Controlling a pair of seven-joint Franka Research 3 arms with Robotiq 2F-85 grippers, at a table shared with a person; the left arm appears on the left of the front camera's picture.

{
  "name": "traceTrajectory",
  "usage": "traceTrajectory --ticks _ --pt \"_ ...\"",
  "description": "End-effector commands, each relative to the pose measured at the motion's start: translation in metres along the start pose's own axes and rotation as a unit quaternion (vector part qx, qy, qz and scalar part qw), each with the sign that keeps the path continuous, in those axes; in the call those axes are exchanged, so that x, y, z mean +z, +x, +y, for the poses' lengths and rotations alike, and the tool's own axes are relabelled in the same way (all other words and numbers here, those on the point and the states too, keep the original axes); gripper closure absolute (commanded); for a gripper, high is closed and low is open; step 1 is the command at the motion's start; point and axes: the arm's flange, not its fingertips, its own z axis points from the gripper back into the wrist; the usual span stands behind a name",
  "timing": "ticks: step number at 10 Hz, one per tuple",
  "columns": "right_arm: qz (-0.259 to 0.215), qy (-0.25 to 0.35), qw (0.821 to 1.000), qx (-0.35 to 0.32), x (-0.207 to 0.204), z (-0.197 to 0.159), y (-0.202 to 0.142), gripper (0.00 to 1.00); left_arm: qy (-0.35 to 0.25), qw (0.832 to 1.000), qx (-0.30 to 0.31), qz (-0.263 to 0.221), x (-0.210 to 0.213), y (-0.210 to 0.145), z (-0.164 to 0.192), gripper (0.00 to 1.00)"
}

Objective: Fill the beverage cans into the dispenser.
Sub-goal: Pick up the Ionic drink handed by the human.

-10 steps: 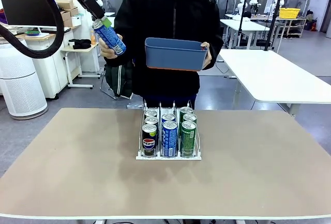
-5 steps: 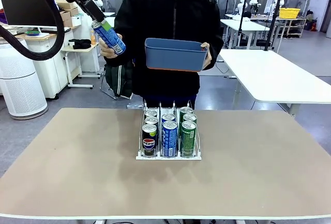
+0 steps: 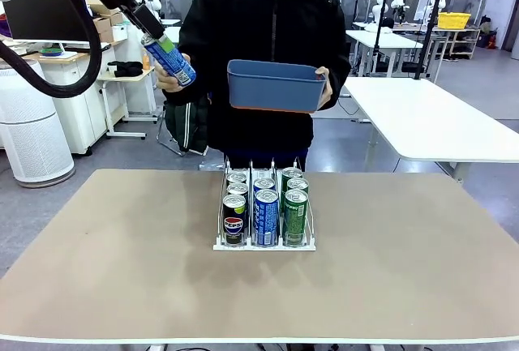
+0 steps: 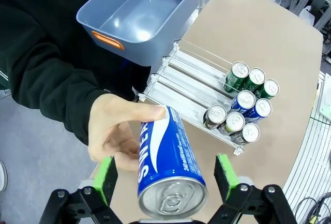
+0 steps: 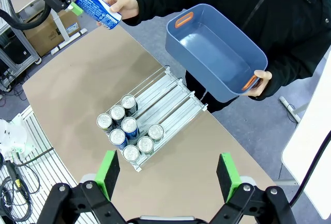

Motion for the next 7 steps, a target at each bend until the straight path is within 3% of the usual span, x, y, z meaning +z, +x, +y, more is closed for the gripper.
traceTrajectory --ticks 1,7 --pt "0.000 0.001 1.000 -0.001 0.0004 0.0004 -0.0001 0.00 -0.002 1.000 0.003 0.006 -0.0001 -0.0011 0.0045 0.00" --pt "0.000 0.001 1.000 -0.001 0.0004 0.0004 -0.0001 0.00 0.001 1.000 0.005 0.003 -0.0023 -0.0037 0.0043 0.00"
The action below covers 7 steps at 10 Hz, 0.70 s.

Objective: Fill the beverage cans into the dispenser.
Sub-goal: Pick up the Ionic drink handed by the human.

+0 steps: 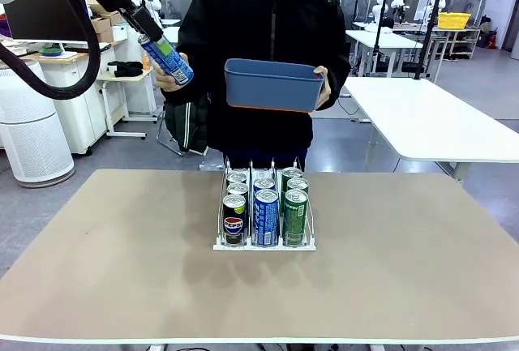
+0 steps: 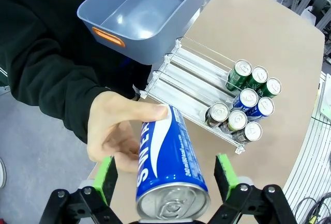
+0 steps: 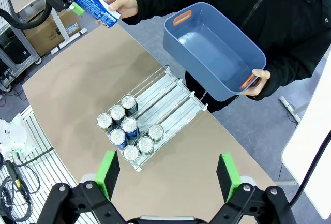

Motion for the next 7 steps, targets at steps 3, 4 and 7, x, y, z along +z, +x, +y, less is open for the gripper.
traceTrajectory --ticks 3,4,7 --pt "0.000 0.001 1.000 -0.001 0.0004 0.0004 -0.0001 0.00 0.029 0.999 0.006 0.017 0.0015 -0.0025 0.0022 0.60" --pt "0.000 0.001 1.000 -0.001 0.0004 0.0004 -0.0001 0.00 0.034 0.999 0.011 0.018 0.0019 -0.0027 0.0022 1.00" --pt "0.000 0.001 1.000 -0.001 0.0004 0.0004 -0.0001 0.00 0.038 0.999 0.013 0.025 0.0035 -0.0051 0.0024 1.00"
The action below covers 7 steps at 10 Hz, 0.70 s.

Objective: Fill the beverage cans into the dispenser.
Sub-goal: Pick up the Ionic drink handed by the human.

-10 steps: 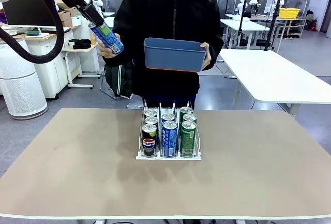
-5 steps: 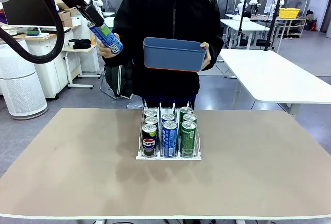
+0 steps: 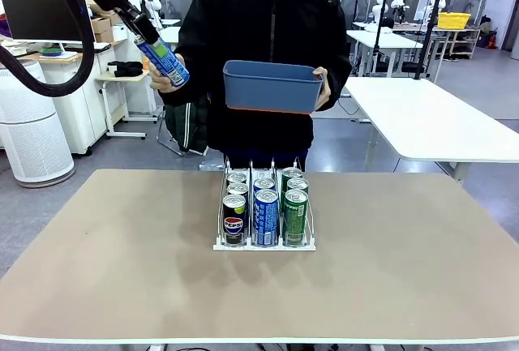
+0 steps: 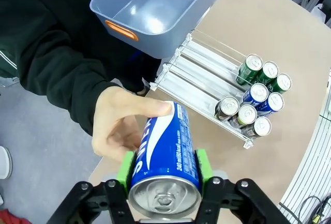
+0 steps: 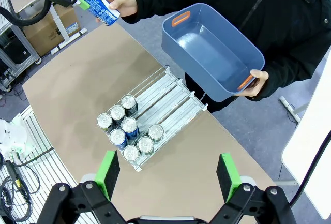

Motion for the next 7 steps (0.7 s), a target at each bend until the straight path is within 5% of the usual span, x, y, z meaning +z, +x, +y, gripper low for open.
traceTrajectory --ticks 1,7 --pt "0.000 0.001 1.000 -0.001 0.0004 0.0004 -0.0001 0.00 0.014 1.000 0.007 0.007 0.0001 -0.0018 -0.0026 1.00" --pt "0.000 0.001 1.000 -0.001 0.0004 0.0004 -0.0001 0.00 0.002 1.000 0.003 0.002 0.0002 0.0003 -0.0004 1.00"
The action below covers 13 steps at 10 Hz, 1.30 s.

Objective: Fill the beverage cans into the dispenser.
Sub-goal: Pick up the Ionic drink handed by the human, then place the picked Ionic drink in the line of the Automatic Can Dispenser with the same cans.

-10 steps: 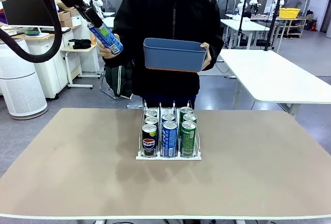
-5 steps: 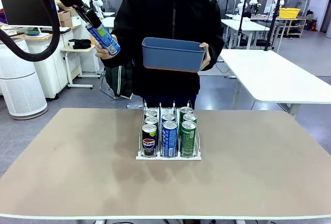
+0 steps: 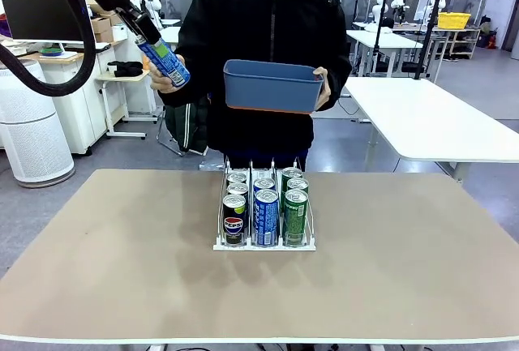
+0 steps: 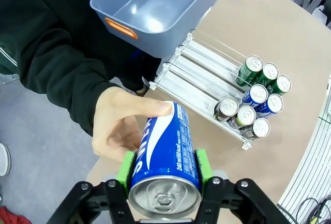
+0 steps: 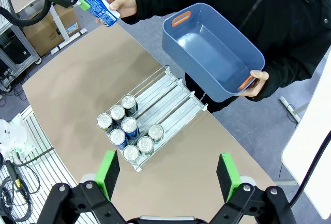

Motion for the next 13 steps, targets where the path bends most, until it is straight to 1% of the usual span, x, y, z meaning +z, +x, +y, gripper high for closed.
traceTrajectory --ticks 1,13 --pt "0.000 0.001 1.000 -0.001 0.0004 0.0004 -0.0001 0.00 0.002 1.000 -0.004 0.000 0.0013 -0.0019 0.0022 1.00" --pt "0.000 0.001 1.000 -0.001 0.0004 0.0004 -0.0001 0.00 0.002 1.000 -0.004 0.000 0.0013 -0.0019 0.0022 1.00"
